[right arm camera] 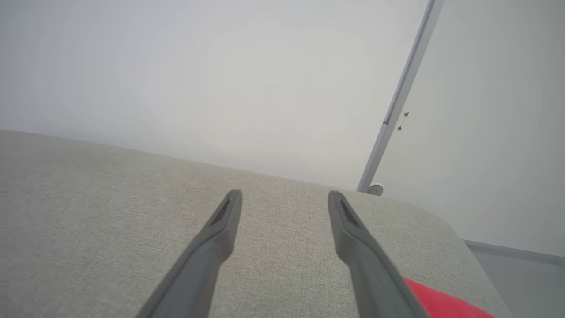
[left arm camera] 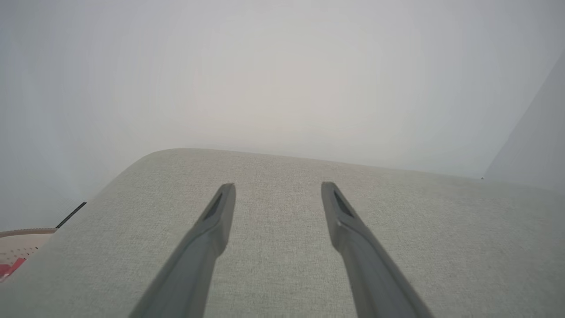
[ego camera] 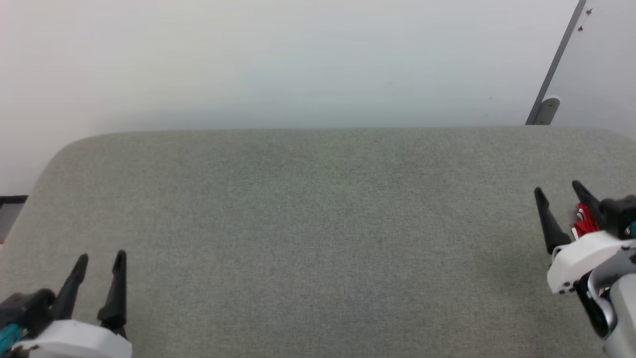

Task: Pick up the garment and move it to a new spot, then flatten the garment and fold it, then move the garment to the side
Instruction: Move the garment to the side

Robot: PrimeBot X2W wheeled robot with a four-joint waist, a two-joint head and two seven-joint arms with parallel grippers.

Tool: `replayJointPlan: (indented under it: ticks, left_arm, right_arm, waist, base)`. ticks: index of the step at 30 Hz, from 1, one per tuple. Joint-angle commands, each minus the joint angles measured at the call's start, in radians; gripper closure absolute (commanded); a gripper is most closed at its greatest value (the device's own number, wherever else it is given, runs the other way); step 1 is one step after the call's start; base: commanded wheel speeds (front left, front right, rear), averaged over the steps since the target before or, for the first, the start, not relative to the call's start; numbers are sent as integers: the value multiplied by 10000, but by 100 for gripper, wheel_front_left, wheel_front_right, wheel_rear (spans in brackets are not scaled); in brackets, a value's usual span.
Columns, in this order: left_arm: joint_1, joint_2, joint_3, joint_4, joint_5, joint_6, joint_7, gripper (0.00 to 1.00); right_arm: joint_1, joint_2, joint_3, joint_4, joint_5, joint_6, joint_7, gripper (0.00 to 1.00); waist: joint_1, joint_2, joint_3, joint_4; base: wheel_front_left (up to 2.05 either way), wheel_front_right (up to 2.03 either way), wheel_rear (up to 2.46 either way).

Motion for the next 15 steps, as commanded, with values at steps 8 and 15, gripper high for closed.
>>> replayJointPlan:
  ticks: [8, 15]
  left_arm:
    - [674, -233, 724, -241, 373, -51, -11, 0]
    - [972, -463, 1157, -309, 787, -137, -11, 0]
  right_arm:
    - [1235, 441, -330, -1201, -417, -20, -274, 0]
    - [2325, 811, -893, -1974, -628, -19, -371, 0]
  waist:
    - [0, 0, -140, -82]
    - [0, 0, -177, -73]
  base:
    - [0, 0, 0]
    - [0, 0, 0]
